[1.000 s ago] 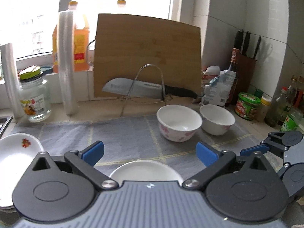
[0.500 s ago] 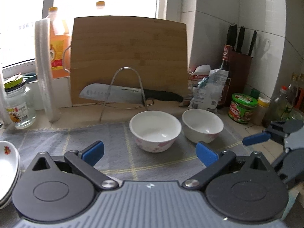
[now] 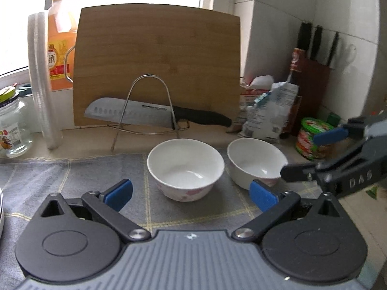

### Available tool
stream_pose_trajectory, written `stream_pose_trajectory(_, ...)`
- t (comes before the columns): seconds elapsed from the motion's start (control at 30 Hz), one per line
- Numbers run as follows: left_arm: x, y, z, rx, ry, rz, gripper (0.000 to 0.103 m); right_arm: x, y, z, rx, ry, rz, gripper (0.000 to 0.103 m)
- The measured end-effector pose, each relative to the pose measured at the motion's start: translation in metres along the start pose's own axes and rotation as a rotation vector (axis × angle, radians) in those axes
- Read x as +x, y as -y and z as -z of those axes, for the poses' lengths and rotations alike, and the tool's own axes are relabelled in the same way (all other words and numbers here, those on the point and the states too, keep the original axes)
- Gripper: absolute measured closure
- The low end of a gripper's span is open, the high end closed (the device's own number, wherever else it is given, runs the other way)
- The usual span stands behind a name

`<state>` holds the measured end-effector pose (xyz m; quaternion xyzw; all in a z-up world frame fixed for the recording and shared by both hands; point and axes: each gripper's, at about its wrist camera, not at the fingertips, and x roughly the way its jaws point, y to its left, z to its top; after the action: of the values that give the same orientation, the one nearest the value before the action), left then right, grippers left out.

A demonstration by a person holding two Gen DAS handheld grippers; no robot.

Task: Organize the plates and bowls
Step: 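Reach the right tool toward the second white bowl on the towel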

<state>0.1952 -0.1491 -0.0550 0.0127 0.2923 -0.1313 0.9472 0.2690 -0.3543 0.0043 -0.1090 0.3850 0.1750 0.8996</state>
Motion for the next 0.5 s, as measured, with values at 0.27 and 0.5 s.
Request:
stream_pose_trajectory(0.27, 0.009, 0.001, 0.003, -0.043, 0.02, 0.046, 0.001, 0.018, 0.001, -0.027, -0.017, 0.023, -0.056, 0.0)
stream_pose_trajectory(0.5, 0.029, 0.007, 0.0, -0.039, -0.023, -0.055, 0.001, 0.041, 0.002, -0.044, -0.053, 0.007, -0.115, 0.0)
